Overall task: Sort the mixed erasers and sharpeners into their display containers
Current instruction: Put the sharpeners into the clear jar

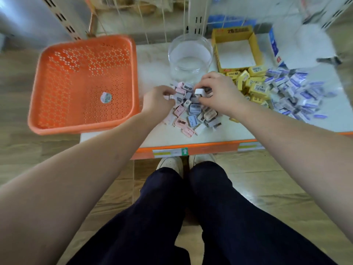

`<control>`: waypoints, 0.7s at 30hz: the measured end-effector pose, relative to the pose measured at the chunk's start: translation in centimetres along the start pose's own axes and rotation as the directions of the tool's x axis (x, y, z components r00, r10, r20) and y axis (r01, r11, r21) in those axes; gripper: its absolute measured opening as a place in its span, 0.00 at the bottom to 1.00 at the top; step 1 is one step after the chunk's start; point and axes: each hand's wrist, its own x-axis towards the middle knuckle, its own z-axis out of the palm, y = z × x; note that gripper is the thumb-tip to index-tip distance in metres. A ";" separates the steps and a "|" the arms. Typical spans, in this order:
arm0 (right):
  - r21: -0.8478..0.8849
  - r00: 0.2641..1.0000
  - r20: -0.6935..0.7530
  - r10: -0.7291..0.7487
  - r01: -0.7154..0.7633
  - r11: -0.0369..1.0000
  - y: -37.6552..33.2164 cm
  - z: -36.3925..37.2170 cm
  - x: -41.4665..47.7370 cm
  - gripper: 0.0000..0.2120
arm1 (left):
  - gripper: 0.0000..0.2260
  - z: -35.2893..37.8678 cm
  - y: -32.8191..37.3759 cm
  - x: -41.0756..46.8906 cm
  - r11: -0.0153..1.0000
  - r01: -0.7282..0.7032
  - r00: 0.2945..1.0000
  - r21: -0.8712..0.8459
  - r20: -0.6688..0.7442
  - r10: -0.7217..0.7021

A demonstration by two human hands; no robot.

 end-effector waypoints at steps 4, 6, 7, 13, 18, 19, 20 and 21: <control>-0.041 1.000 0.011 0.008 -0.008 0.999 -0.8 -2.5 0.6 0.15 | 0.11 -1.1 1.4 -0.1 1.000 0.022 0.999 0.013 0.041 -0.023; -0.083 1.000 0.012 -0.003 0.004 0.997 -1.2 -4.3 1.7 0.14 | 0.12 -2.4 2.6 0.8 1.000 0.000 0.999 0.030 0.035 -0.001; -0.106 1.000 0.003 -0.006 0.007 0.994 -1.5 -5.3 2.5 0.13 | 0.12 -3.3 3.4 1.4 0.999 -0.011 1.000 0.042 0.019 0.010; -0.005 0.977 -0.122 0.175 -0.177 0.984 -3.6 -9.0 7.8 0.16 | 0.08 -6.8 8.4 6.5 0.971 0.167 0.979 -0.173 -0.083 -0.184; 0.202 0.933 -0.220 0.284 -0.241 0.949 -3.1 -5.3 7.5 0.13 | 0.06 -4.1 8.0 7.2 0.873 0.239 0.951 -0.426 -0.080 -0.299; 0.176 0.941 -0.204 0.271 -0.237 0.955 -2.7 -5.0 7.2 0.13 | 0.06 -3.4 7.6 7.1 0.898 0.217 0.961 -0.384 -0.078 -0.266; 0.177 0.942 -0.200 0.270 -0.237 0.955 -2.4 -5.0 7.1 0.13 | 0.07 -2.9 7.4 7.1 0.919 0.180 0.973 -0.351 -0.076 -0.220; 0.208 0.937 -0.206 0.283 -0.241 0.948 -2.1 -5.2 7.1 0.13 | 0.07 -2.8 7.5 7.2 0.928 0.138 0.981 -0.345 -0.081 -0.176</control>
